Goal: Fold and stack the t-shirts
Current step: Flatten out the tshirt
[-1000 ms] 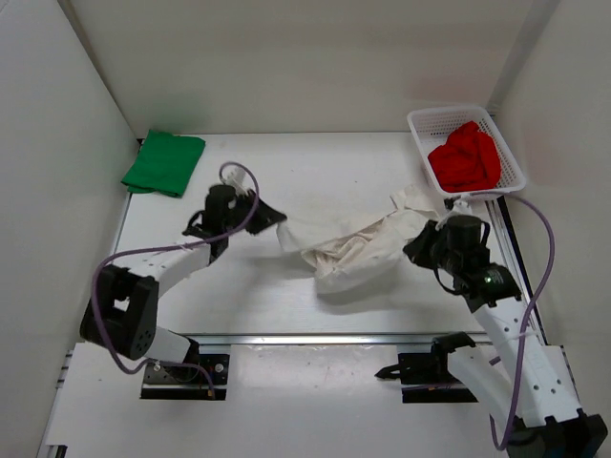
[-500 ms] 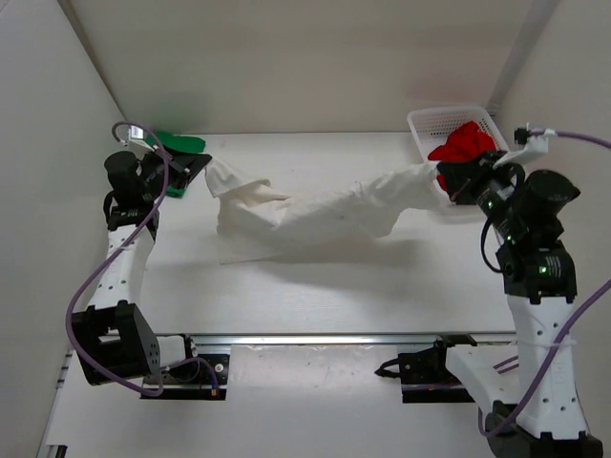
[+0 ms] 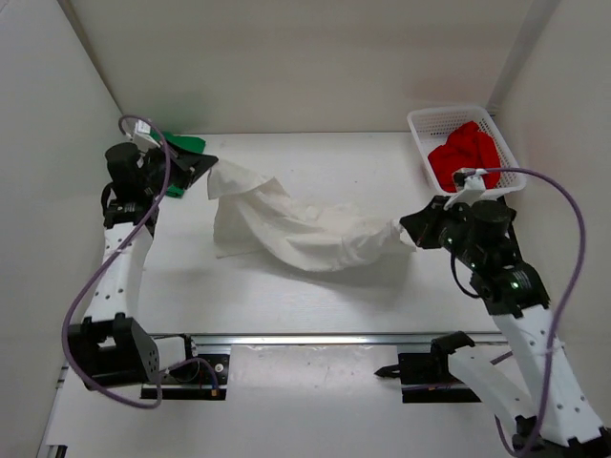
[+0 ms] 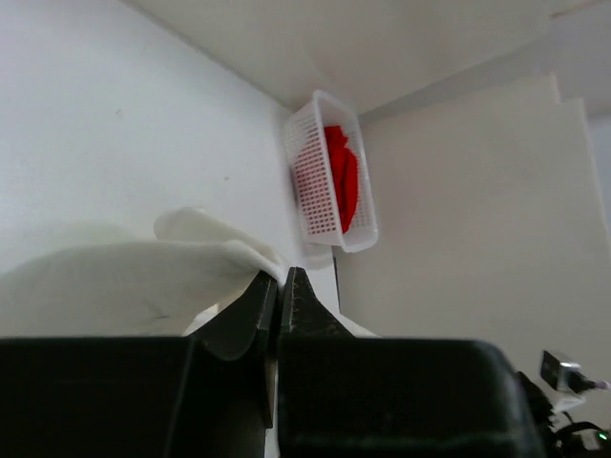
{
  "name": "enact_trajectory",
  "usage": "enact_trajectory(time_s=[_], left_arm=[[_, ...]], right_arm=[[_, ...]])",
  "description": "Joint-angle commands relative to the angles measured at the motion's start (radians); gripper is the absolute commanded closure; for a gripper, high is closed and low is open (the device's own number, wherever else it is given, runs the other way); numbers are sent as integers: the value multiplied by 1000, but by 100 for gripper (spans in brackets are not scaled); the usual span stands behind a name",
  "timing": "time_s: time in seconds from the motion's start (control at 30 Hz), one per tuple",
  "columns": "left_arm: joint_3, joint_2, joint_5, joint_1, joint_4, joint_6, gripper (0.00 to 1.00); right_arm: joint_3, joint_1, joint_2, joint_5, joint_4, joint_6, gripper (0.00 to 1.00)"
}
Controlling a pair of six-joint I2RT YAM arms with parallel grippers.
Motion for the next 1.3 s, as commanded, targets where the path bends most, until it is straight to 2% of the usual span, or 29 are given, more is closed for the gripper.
enact_trajectory(time_s=[0.0,0.13,0.17,0.27,0.33,0.4,0.43,0.47,0.5,0.53,0.57,0.6,0.67,0.73,0.8,0.83,0.9,0.93,0.97,1.0,1.03,1.07,1.13,1.17,1.2,1.23,1.27], left_arm=[[168,-154,3,0,-57,37,100],[340,-142,-4,2,-137,46,100],[363,-138,-15,0,-151,58,100],[403,-104,-40,-1,-191,78,100],[400,-67,-46,-3,-200,93,100],[400,-27,-53,-3,-206,107,100],[398,-1,-73,-4,-225,136,100],[403,25,-107,-12,-235,164,100],[407,40,-132,-14,-254,188,100],[403,77,-148,-33,-257,213,100],[392,118,-197,-38,-255,219,100],[394,144,-248,-63,-260,245,100],[458,308,-320,-104,-294,294,100],[577,467,-371,-153,-340,346,100],[790,694,-388,-155,-413,356,100],[832,739,-386,-141,-423,354,98],[968,885,-351,-127,-452,342,79],[989,922,-327,-82,-456,336,69],[993,922,-330,-63,-456,334,66],[974,913,-337,-51,-456,337,59],[957,907,-357,-47,-446,345,54],[929,890,-362,-47,-435,348,42],[880,835,-357,-47,-427,348,26],[815,814,-360,-54,-397,342,21],[727,760,-379,-57,-359,347,10],[619,687,-394,-66,-305,348,3],[564,650,-397,-69,-279,348,1]], right_arm=[[156,125,-96,149,15,19,100],[296,311,-81,277,-11,29,100],[317,343,-72,338,-5,17,100],[299,547,-17,583,27,-31,100],[284,621,48,736,54,-63,99],[258,551,110,708,80,-89,100],[250,393,140,536,97,-89,100],[214,156,155,399,111,-74,100],[128,35,175,84,196,-33,99],[65,-196,184,-178,335,10,100],[-57,-328,195,-276,413,95,100],[-134,-354,218,-335,521,131,100],[-155,-359,367,-262,582,132,99],[-60,-357,531,-291,587,130,100],[21,-309,705,-272,584,109,100],[81,-299,739,-225,572,98,99],[174,-296,850,-191,524,76,95],[226,-302,864,-191,498,64,87],[248,-305,882,-171,463,63,77],[274,-313,881,-163,452,44,73],[291,-311,876,-124,438,40,64],[296,-321,862,-113,421,30,58],[285,-289,812,-76,400,21,52],[267,-270,778,-38,391,17,52],[240,-215,734,13,377,9,55],[201,-154,686,27,375,0,74],[143,-115,665,38,393,7,90]])
